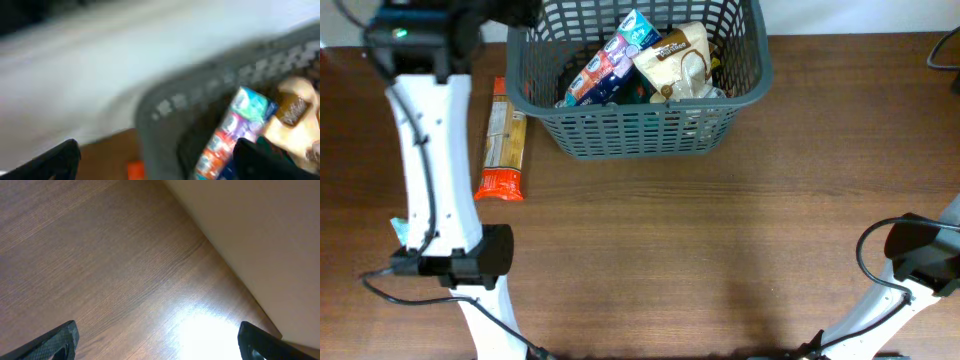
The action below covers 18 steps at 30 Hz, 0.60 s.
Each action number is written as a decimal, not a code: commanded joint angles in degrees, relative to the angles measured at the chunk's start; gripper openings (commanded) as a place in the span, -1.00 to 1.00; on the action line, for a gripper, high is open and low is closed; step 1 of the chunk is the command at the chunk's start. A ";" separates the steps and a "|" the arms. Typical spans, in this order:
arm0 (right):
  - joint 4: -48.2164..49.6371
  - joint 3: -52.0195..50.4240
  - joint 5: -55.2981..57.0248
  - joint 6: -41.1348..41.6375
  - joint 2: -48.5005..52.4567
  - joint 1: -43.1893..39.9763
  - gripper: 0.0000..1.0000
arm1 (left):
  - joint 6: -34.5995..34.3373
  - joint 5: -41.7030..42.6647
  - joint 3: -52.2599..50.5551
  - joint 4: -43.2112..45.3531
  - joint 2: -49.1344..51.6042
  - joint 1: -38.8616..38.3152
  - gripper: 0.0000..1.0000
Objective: Pack container
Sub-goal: 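Withdraw the left gripper from the basket toward the spaghetti pack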
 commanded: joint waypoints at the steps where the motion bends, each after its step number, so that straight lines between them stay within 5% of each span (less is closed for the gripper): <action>1: 0.02 -0.26 0.90 0.68 0.22 0.04 0.98 | -1.84 -1.46 5.14 -1.64 -1.14 1.33 0.85; 6: 0.02 -0.26 0.90 0.68 0.22 0.04 0.98 | -2.36 -5.07 8.41 -8.13 -1.90 3.45 0.85; 9: 0.02 -0.26 0.90 0.68 0.22 0.04 0.98 | -7.63 -11.45 8.41 -13.42 -1.97 5.79 0.85; 18: 0.02 -0.26 0.90 0.68 0.22 0.04 0.98 | -20.83 -11.93 7.08 -30.03 -1.27 16.06 0.85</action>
